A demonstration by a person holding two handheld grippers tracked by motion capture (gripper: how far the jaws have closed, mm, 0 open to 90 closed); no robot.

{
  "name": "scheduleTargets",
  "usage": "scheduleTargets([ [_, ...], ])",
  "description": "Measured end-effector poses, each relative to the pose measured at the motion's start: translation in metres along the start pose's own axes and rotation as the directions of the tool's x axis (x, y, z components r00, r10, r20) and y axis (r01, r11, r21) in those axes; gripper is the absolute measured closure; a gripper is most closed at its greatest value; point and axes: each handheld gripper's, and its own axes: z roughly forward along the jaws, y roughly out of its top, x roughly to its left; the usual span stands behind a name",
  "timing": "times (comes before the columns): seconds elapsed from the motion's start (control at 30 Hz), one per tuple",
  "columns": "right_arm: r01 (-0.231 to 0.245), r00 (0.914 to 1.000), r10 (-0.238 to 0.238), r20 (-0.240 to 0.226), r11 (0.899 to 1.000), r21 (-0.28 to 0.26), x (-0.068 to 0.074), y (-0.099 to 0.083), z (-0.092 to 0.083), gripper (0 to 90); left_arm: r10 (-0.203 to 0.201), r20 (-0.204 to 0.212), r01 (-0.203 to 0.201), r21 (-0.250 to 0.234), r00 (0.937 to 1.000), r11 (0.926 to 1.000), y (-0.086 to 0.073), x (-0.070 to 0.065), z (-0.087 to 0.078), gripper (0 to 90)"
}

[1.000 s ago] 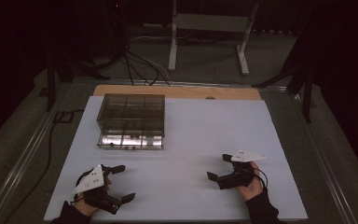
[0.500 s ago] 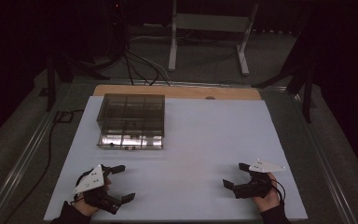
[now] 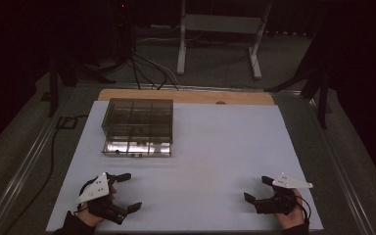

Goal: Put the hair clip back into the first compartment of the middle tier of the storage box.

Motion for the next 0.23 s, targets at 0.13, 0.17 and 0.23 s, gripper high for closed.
scheduleTargets([
  [0.13, 0.002, 1.0, -0.002, -0.001, 1.0, 0.01, 0.0, -0.0026, -0.0015, 0.0, 0.0, 0.001, 0.0, 0.005, 1.0, 1.0, -0.0003, 0.0001, 0.0004, 0.7],
  [0.17, 0.005, 1.0, -0.005, 0.0, 1.0, 0.012, 0.0005, -0.0025, -0.0012, 0.0, -0.002, 0.003, 0.002, 0.005, 1.0, 1.0, -0.0005, 0.0001, 0.0004, 0.7],
  [0.23, 0.006, 1.0, -0.006, -0.001, 1.0, 0.012, 0.001, -0.0022, -0.0001, 0.0, -0.002, 0.003, 0.002, 0.002, 1.0, 1.0, -0.0003, 0.0002, 0.0005, 0.7],
])
